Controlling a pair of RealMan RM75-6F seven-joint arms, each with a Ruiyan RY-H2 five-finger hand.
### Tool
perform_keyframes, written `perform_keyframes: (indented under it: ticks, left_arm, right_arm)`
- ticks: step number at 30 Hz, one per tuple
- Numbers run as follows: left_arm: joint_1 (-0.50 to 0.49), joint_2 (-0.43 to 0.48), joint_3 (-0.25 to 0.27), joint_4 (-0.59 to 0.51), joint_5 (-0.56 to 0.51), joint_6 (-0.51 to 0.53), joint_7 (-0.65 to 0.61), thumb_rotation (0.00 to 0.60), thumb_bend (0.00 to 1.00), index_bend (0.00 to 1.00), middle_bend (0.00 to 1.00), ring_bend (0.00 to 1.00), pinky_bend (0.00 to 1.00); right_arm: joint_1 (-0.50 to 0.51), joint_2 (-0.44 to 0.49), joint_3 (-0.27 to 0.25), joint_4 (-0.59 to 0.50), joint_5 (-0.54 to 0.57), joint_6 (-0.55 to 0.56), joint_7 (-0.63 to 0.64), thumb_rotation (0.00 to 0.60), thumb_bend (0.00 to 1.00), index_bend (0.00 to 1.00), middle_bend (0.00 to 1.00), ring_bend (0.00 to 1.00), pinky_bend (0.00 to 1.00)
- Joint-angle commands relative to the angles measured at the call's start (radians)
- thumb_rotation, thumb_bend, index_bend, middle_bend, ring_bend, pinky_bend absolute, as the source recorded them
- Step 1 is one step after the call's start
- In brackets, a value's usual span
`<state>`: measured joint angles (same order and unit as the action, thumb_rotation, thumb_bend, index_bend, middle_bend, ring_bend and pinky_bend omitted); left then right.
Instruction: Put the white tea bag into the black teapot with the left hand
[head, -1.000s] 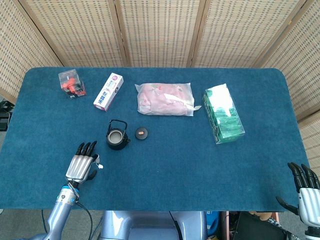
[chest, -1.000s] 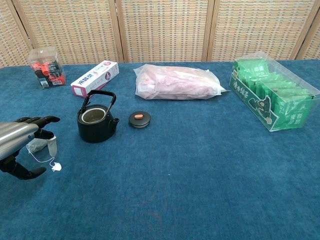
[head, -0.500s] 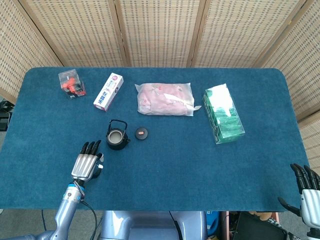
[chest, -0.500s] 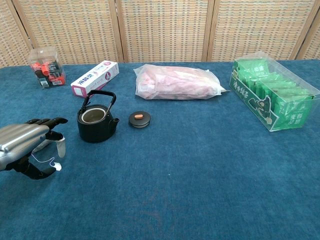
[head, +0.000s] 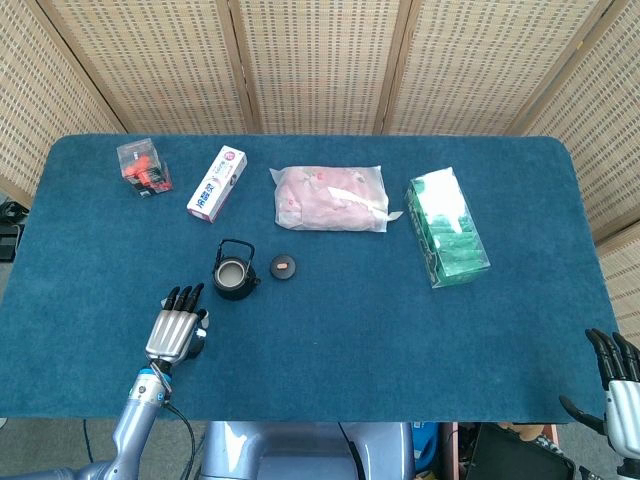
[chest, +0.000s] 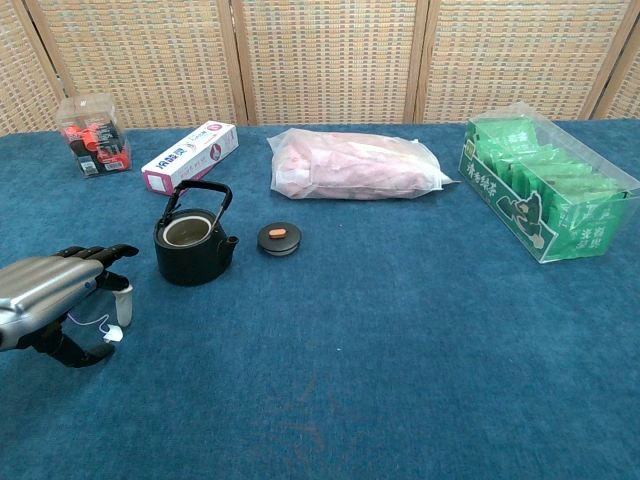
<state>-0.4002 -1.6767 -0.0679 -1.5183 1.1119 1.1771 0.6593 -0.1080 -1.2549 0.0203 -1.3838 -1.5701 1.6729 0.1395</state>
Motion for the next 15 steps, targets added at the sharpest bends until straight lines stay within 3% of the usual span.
perform_keyframes:
  ticks: [1,6,15]
  left_arm:
    - [-0.001,-0.001,0.001,0.002,-0.001,0.001,0.002,0.600,0.35,0.48,0.00,0.00,0.00]
    - [-0.004,-0.002,0.003,0.002,-0.008,-0.001,0.000,0.600,0.36,0.49,0.00,0.00,0.00]
    - [-0.010,-0.002,0.004,0.001,-0.018,-0.004,0.000,0.600,0.49,0.50,0.00,0.00,0.00]
  right_arm:
    - [0.000,0.000,0.000,0.000,0.000,0.000,0.001,0.600,0.01,0.12,0.21,0.07,0.16]
    - [-0.001,-0.001,0.000,0.002,0.001,-0.001,0.001,0.600,0.01,0.12,0.21,0.07,0.16]
    - [-0.002,-0.001,0.001,0.000,0.001,-0.002,-0.001,0.600,0.01,0.12,0.21,0.07,0.16]
